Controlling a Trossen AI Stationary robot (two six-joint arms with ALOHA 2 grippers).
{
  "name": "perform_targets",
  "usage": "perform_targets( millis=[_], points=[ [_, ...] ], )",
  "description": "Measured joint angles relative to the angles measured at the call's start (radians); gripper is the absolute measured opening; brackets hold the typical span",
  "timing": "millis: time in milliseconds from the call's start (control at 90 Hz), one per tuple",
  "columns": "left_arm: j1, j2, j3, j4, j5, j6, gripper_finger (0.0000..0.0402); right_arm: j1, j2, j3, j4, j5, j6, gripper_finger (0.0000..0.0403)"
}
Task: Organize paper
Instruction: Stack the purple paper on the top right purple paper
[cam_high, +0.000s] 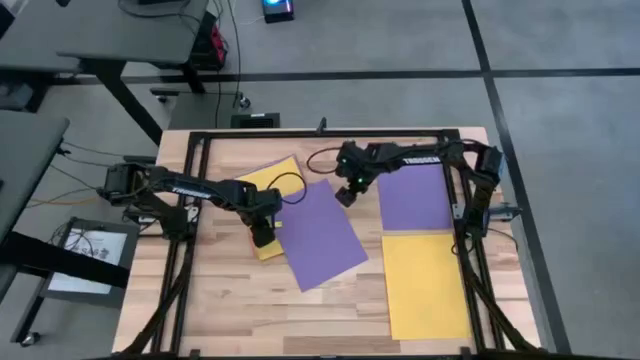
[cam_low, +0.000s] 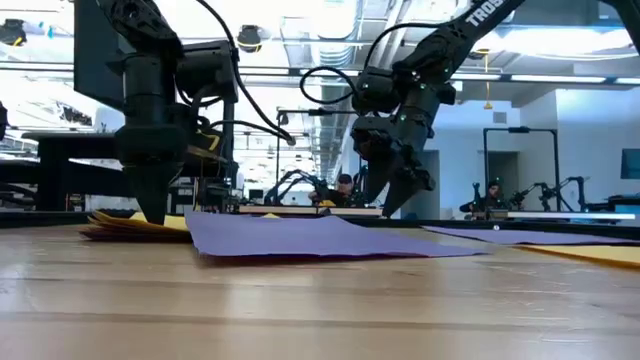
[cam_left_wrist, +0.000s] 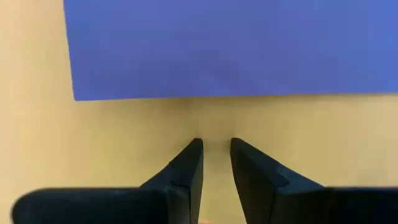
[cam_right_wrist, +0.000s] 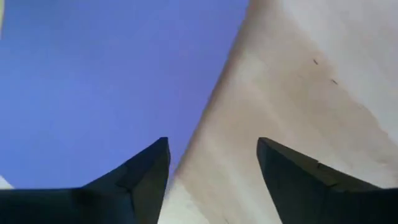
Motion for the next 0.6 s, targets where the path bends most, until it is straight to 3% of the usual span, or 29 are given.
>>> perform_targets(
  millis=[267, 422, 600],
  points=[
    [0.000, 0.000, 0.000, 0.020, -0.003, 0.028, 0.0066, 0.079, -0.005, -0.144, 0.208, 0.069, 0.170, 0.0228],
    [0.000, 0.000, 0.000, 0.040, -0.003, 0.059, 0.0066, 0.105, -0.005, -0.179, 0.299, 0.077, 0.177, 0.0226],
    [0.000, 0.000, 0.000, 0.041, -0.003, 0.066, 0.0066, 0.119, 0.004, -0.183, 0.413, -0.027, 0.188, 0.0226]
  ],
)
